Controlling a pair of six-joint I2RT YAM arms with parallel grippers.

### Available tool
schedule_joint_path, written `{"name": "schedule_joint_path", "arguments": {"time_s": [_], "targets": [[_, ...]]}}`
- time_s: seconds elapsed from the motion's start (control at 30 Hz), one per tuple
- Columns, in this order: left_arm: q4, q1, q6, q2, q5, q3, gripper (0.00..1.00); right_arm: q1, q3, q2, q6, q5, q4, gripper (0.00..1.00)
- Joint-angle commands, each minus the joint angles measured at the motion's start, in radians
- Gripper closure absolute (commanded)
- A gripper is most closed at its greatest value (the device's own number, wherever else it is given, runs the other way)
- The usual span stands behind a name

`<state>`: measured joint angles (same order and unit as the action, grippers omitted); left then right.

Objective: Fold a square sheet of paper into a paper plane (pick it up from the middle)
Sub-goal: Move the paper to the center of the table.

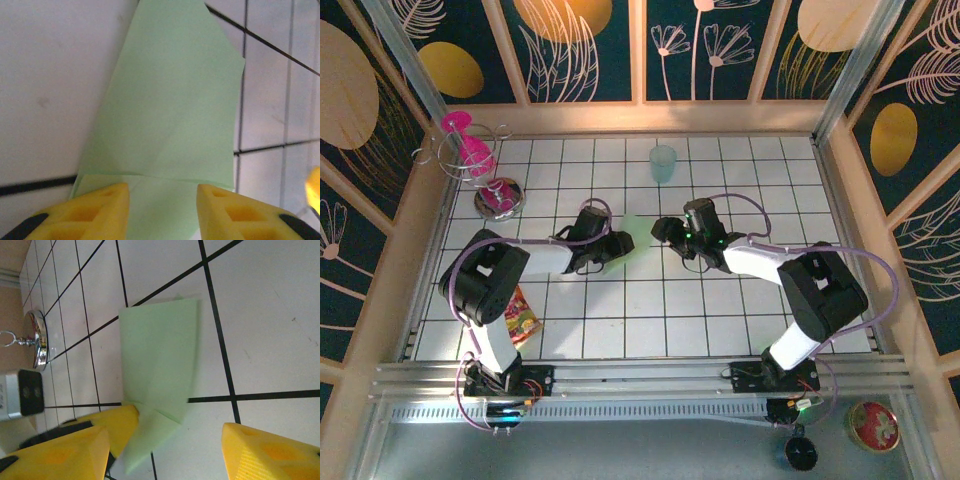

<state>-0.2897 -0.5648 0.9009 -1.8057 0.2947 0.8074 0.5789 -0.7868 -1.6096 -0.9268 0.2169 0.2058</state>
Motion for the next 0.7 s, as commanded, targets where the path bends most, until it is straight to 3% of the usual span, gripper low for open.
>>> {"name": "schedule_joint_path", "arguments": {"time_s": [0.0,0.33,0.67], "targets": [[-0.070,-0.006,0.075,0.012,0.152,-0.034,0.62,0.009,0.004,0.010,-0.043,-0.023,-0.006,0.39],[0.088,-0.005,0.015,0.146,0.067,0.000,0.63,0.027,0.013,0.004,-0.042,0.015,-0.002,0.40],[0.084,-0.006,0.029,0.067,0.077,-0.019,0.67,0.027,0.023,-0.002,-0.055,0.028,-0.005,0.40]]}}
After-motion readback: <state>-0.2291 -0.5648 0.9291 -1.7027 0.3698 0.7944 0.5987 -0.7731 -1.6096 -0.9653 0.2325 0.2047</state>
